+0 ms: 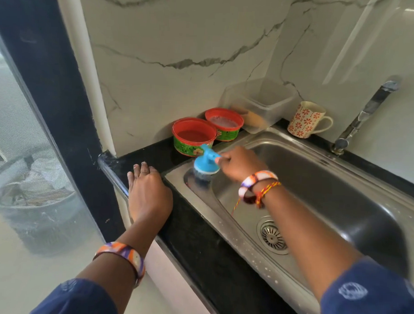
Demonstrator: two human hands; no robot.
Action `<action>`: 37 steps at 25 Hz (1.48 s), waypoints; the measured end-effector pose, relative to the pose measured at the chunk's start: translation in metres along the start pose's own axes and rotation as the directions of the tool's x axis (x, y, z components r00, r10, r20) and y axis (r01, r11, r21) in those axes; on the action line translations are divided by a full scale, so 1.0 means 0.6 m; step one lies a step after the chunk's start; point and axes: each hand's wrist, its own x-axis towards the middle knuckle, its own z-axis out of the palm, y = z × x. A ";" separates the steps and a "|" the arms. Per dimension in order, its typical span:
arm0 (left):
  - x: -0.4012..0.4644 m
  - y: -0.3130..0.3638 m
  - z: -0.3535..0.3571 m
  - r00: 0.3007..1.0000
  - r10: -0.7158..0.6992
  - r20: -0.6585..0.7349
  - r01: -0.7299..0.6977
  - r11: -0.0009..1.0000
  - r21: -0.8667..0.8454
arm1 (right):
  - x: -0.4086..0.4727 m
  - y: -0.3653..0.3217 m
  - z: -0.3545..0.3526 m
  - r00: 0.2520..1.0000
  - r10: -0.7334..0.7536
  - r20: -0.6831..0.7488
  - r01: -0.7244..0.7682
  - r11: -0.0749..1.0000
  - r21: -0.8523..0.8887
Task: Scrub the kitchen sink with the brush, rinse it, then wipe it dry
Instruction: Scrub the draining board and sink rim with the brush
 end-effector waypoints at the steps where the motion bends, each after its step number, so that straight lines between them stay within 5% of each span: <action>1: 0.000 -0.001 -0.001 1.000 -0.001 0.001 0.001 1.000 -0.002 | 0.020 0.012 -0.012 0.997 0.076 -0.009 -0.076 0.997 -0.012; 4: -0.002 0.000 -0.002 1.000 0.002 0.003 -0.002 1.000 -0.011 | 0.044 0.024 -0.027 0.981 0.185 -0.065 -0.184 0.983 0.023; 10: 0.001 -0.002 0.001 1.000 -0.006 -0.007 0.006 1.000 0.000 | -0.041 -0.008 0.010 0.988 -0.086 0.124 0.059 0.977 0.206; 13: -0.002 -0.002 0.000 1.000 0.006 0.009 -0.006 1.000 -0.020 | 0.007 0.015 -0.012 0.997 0.068 0.028 -0.070 0.993 0.097; 15: 0.000 -0.003 0.000 1.000 0.015 0.010 -0.015 1.000 -0.020 | 0.023 0.020 -0.022 0.988 0.154 0.012 -0.154 0.973 0.171; 18: 0.003 -0.005 0.001 1.000 0.016 0.009 -0.016 1.000 -0.008 | -0.024 0.002 -0.015 0.972 0.068 0.227 -0.178 0.844 0.506; 20: 0.003 -0.004 -0.001 1.000 0.019 0.007 -0.019 1.000 -0.011 | -0.067 0.007 -0.026 0.932 -0.023 0.362 -0.206 0.787 0.582; 22: 0.007 -0.005 -0.001 1.000 0.029 0.001 -0.029 1.000 -0.006 | -0.082 0.046 -0.069 0.863 -0.031 0.505 -0.239 0.854 0.462; 27: 0.010 -0.004 0.004 0.999 0.019 0.026 -0.020 0.999 0.044 | -0.133 0.141 -0.161 0.581 0.245 0.776 -0.405 0.914 0.014; 33: 0.013 -0.006 0.009 1.000 0.022 0.010 -0.023 0.997 0.076 | -0.029 0.010 -0.068 0.896 -0.031 0.443 -0.138 0.929 0.345; 35: 0.015 -0.006 0.010 1.000 0.017 0.002 -0.017 0.998 0.068 | -0.012 -0.026 -0.042 0.938 -0.041 0.344 -0.107 0.910 0.400; 37: 0.016 -0.007 0.011 1.000 0.009 0.008 -0.010 0.995 0.096 | -0.023 -0.009 -0.042 0.916 -0.048 0.397 -0.131 0.902 0.411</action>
